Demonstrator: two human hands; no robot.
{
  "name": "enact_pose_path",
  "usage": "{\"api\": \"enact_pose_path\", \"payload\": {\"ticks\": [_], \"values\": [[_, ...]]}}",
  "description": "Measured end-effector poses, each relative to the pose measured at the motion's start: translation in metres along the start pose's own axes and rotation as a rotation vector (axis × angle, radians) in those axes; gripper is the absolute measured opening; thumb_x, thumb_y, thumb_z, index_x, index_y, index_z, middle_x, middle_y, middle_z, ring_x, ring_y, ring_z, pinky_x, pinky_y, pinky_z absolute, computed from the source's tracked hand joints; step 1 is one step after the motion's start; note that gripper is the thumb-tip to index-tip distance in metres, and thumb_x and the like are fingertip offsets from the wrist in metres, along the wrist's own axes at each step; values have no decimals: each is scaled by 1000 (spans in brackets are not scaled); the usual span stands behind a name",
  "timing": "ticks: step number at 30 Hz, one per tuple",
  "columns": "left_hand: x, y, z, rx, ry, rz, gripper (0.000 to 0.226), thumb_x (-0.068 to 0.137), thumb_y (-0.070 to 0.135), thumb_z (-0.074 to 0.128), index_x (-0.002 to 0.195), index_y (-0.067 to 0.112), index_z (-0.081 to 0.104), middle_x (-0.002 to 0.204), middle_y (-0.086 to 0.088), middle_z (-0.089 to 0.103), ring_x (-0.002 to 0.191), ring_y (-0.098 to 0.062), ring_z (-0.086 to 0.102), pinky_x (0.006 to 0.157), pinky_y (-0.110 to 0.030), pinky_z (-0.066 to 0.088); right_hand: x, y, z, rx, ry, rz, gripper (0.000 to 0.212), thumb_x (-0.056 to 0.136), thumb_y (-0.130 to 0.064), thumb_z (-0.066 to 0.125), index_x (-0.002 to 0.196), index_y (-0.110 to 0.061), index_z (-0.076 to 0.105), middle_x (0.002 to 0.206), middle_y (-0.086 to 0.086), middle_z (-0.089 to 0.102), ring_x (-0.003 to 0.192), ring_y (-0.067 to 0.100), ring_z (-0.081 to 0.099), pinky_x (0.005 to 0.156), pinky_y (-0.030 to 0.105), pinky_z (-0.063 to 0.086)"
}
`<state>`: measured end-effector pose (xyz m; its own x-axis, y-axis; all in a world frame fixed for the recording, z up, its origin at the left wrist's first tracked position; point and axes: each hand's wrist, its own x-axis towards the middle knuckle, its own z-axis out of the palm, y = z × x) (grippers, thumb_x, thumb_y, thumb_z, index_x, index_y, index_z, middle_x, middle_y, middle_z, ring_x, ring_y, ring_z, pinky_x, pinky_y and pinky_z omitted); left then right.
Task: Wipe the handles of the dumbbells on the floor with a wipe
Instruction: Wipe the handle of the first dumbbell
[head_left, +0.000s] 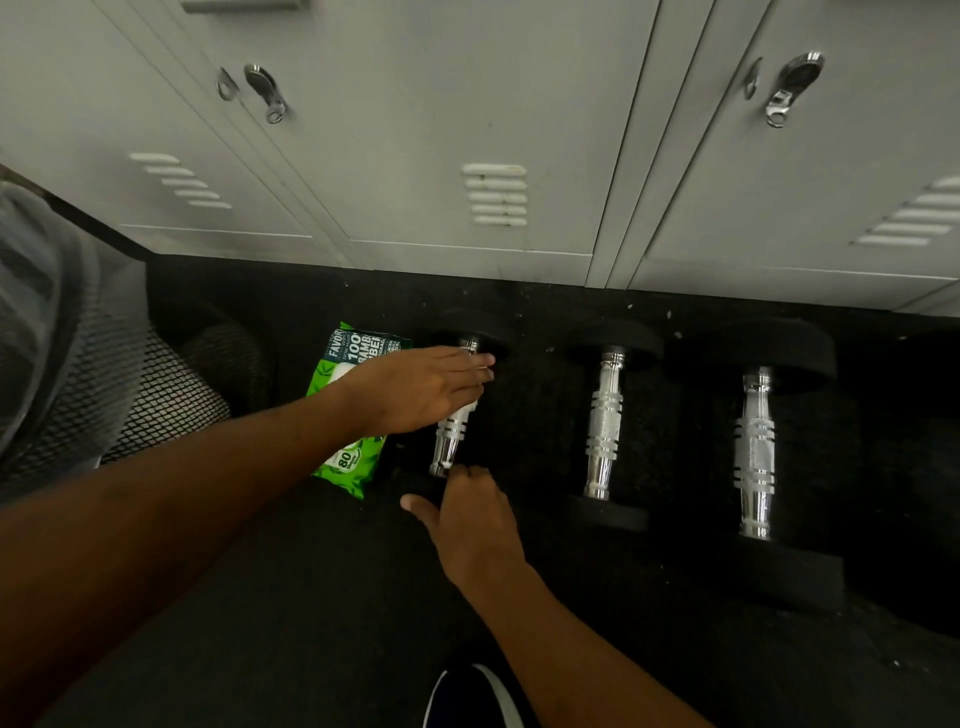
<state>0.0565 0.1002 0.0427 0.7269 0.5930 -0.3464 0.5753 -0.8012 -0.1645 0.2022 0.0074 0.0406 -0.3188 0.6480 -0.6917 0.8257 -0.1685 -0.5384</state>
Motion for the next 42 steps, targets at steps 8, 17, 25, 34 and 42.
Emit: {"api": "enact_pose_path", "payload": {"ticks": [8,17,25,34,42], "values": [[23,-14,-4,119,-263,79,51,102,13,36,152,8,25,160,-12,22,148,-24,17,121,-38,12,0,3,1,-9,2,-8,68,88,-55,53,138,-11,40,141,11,43,133,23,40,107,37,39],[1,5,11,-64,23,56,45,86,9,64,130,5,58,137,-15,56,133,-27,48,109,-39,39,-2,3,-3,2,2,-7,65,88,-55,53,136,-14,42,138,10,44,128,21,44,103,34,40],[-23,28,15,-194,-34,196,43,86,12,65,129,12,61,137,-5,58,135,-20,46,110,-35,35,-4,4,-3,28,12,-21,68,87,-54,55,138,-12,40,139,11,45,128,24,44,104,36,40],[10,2,0,1,-82,220,31,89,16,63,120,17,66,130,-2,64,138,-26,41,112,-40,32,-3,4,1,-11,60,-39,62,87,-56,53,133,-15,44,133,8,48,120,20,49,97,31,42],[38,-1,-8,220,-155,14,18,93,26,57,105,19,67,109,1,69,123,-24,42,95,-36,36,-2,6,1,-42,48,-54,66,87,-59,50,134,-15,43,134,9,47,121,20,48,98,31,42]]}}
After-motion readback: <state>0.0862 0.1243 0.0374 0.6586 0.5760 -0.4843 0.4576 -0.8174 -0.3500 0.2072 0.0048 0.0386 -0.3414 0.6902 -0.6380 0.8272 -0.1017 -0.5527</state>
